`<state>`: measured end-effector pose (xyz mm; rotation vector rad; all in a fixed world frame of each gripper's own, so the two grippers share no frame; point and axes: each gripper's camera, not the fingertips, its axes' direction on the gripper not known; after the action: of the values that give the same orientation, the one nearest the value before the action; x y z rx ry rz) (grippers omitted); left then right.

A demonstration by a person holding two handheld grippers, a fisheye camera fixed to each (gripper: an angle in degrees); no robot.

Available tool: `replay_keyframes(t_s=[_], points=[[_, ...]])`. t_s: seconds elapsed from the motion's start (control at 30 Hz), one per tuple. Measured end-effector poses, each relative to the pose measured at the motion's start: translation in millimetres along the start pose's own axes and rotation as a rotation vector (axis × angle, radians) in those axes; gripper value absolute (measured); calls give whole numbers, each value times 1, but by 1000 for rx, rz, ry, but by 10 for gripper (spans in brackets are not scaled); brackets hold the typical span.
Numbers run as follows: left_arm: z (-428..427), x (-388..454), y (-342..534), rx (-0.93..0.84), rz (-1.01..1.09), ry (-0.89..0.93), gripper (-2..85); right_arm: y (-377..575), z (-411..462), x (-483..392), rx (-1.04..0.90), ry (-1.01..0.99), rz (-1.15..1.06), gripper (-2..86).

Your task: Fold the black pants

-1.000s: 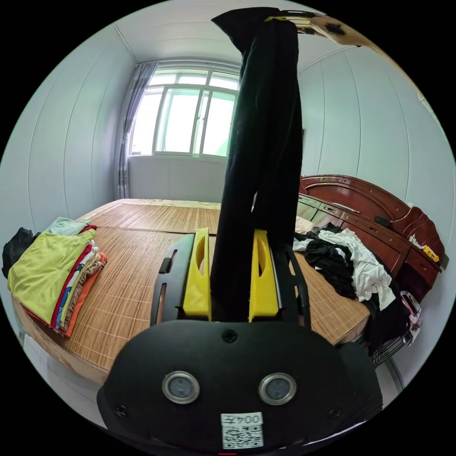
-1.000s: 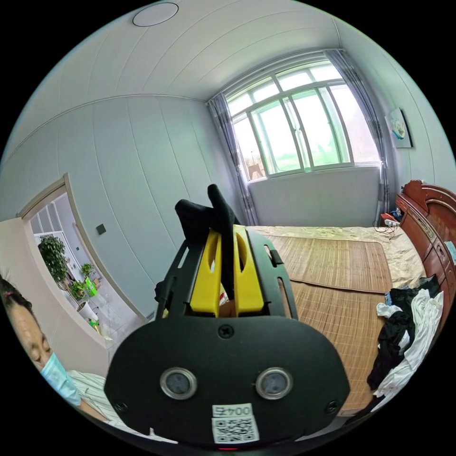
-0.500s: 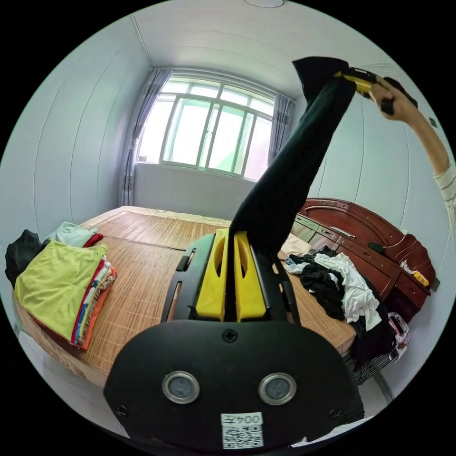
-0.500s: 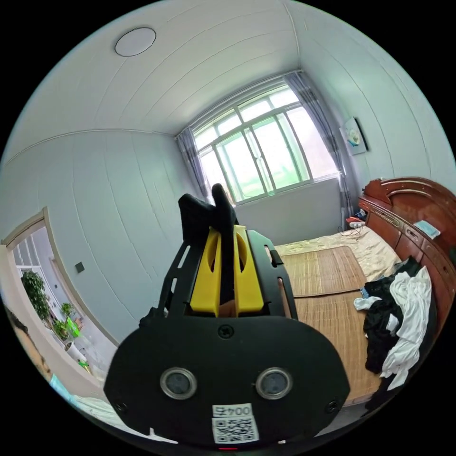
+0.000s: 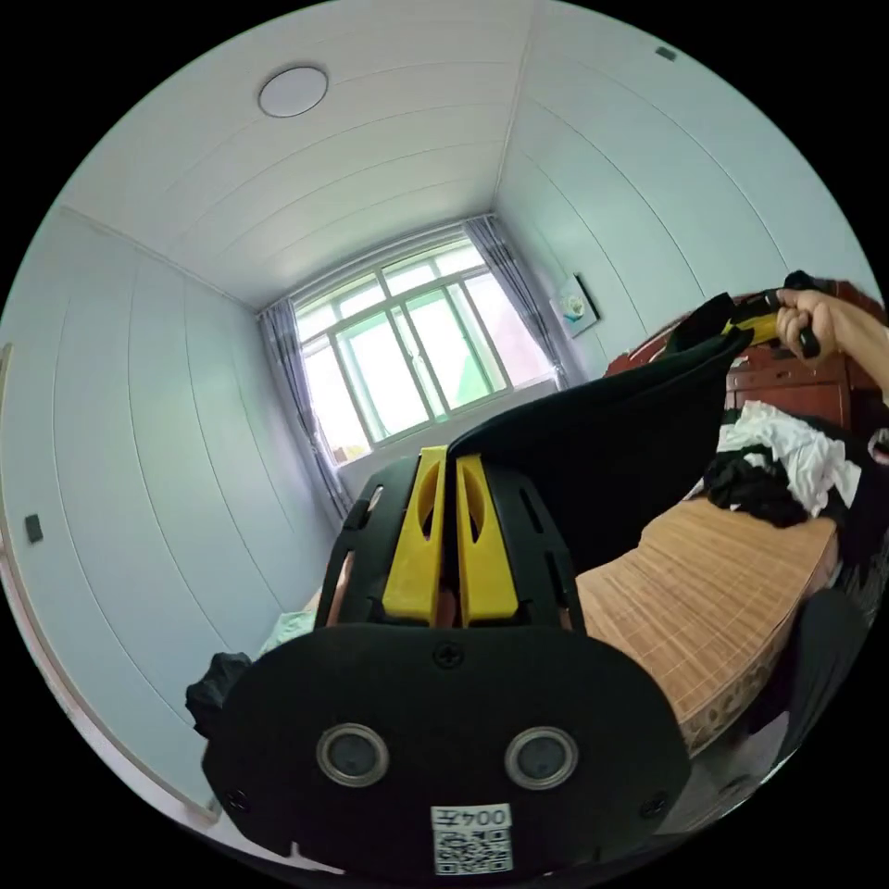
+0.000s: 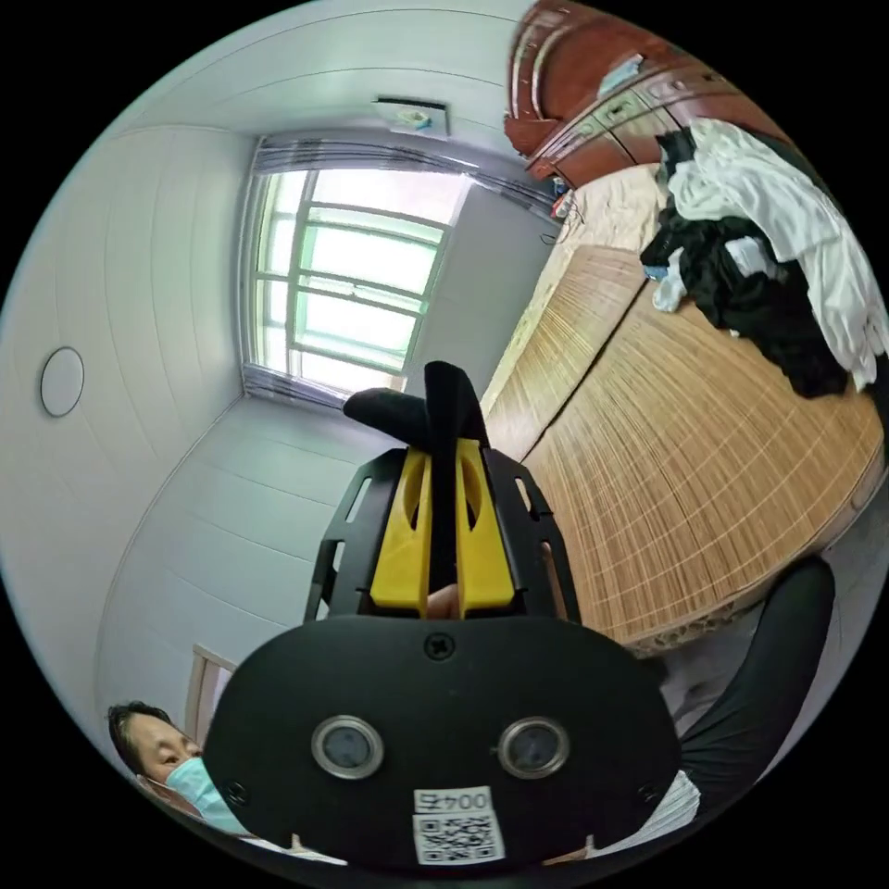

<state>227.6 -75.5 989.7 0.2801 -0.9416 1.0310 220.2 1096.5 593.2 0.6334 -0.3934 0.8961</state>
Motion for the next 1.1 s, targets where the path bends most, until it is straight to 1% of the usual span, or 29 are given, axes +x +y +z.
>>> replay_keyframes(t_s=[0.03, 0.07, 0.1, 0.17, 0.23, 0.47, 0.57, 0.67, 0.8, 0.93, 0.97, 1.07, 1.1], points=[[-1, 27, 20, -14, 65, -22, 10, 8, 2, 32, -5, -10, 55, 48], [0, 40, 30, -27, 87, -25, 10, 15, 4, 64, -11, -8, 111, 48], [4, 62, 52, -61, 113, -10, 10, 19, 6, 78, -15, -4, 138, 48], [12, 86, 80, -136, 103, 45, 11, 35, 12, 132, -25, 26, 245, 48], [11, 120, 114, -201, 118, 48, 11, 46, 16, 162, -40, 44, 285, 48], [-14, 192, 204, -299, 172, 50, 11, 92, 23, 245, -80, 117, 317, 47], [-3, 217, 231, -347, 214, 101, 10, 96, 33, 278, -92, 145, 378, 47], [39, 239, 249, -379, 276, 125, 9, 81, 60, 305, -105, 179, 422, 47], [136, 257, 249, -384, 386, 77, 7, 42, 112, 315, -107, 152, 395, 47], [238, 258, 232, -371, 455, -41, 8, -18, 182, 307, -96, 29, 243, 46], [250, 261, 235, -374, 465, -53, 8, -32, 199, 309, -91, 6, 195, 46], [289, 297, 289, -406, 557, -76, 9, -49, 230, 333, -66, 24, 130, 46], [296, 320, 329, -430, 612, -62, 9, -50, 234, 341, -65, 34, 132, 46]])
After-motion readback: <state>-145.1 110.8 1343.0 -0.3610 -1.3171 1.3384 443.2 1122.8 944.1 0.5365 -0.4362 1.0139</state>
